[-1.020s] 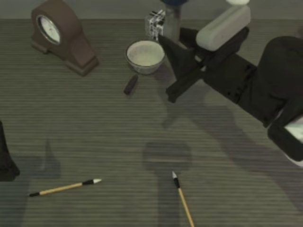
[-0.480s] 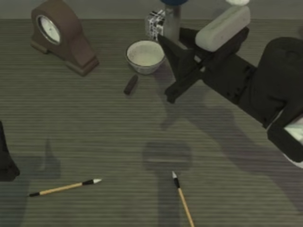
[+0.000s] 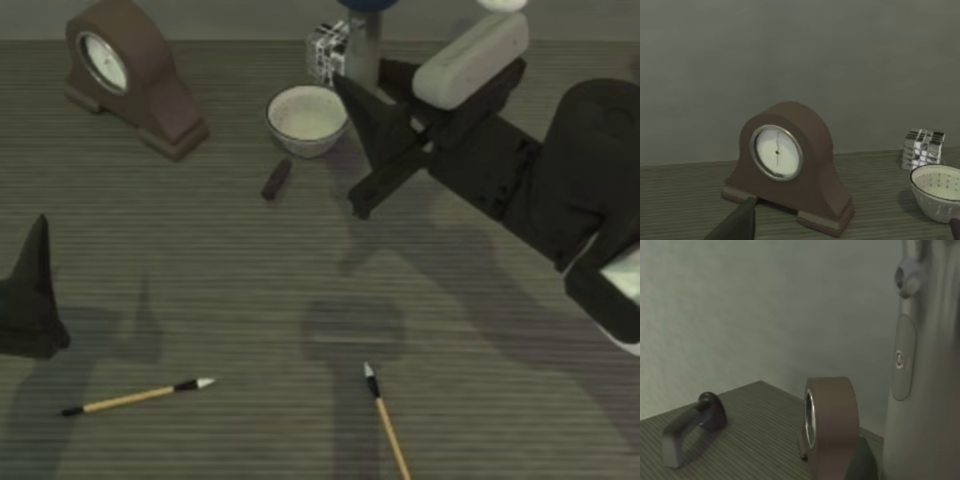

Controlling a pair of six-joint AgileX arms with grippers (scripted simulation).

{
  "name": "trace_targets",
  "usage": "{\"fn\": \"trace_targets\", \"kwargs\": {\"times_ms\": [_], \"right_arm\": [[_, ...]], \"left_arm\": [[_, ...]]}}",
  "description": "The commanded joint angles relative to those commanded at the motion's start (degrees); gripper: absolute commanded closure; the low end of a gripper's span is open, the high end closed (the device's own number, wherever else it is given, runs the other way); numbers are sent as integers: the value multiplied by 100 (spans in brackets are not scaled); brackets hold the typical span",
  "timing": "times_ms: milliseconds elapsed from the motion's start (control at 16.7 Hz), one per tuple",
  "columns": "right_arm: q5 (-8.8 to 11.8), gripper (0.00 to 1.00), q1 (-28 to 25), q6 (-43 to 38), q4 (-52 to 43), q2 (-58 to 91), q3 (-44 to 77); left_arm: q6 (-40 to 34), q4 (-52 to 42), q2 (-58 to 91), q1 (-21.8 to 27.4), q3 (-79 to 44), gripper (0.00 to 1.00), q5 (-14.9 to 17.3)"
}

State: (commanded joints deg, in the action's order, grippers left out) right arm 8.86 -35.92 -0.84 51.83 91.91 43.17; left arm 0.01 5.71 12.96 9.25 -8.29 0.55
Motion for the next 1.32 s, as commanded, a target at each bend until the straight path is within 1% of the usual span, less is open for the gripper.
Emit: {"fn": "trace_targets", "kwargs": {"times_ms": [480,600,720,900,1200,1320], "right_arm": [[0,100,0,0,0,0,0],[0,100,0,0,0,0,0],[0,100,0,0,0,0,0],[0,100,0,0,0,0,0],[0,100,0,0,0,0,0],[0,100,0,0,0,0,0]], "left_arm": [[9,1354,3414,2016,-1949,0,12],[11,1621,4121,2426,-2335,0,17],[12,1816,4646,2737,-2619,0,26],[12,1947,4984,2952,-2811,0,35],[11,1942,4982,2932,-2802,0,36],[13,2016,5196,2949,-2980,0,35]]}}
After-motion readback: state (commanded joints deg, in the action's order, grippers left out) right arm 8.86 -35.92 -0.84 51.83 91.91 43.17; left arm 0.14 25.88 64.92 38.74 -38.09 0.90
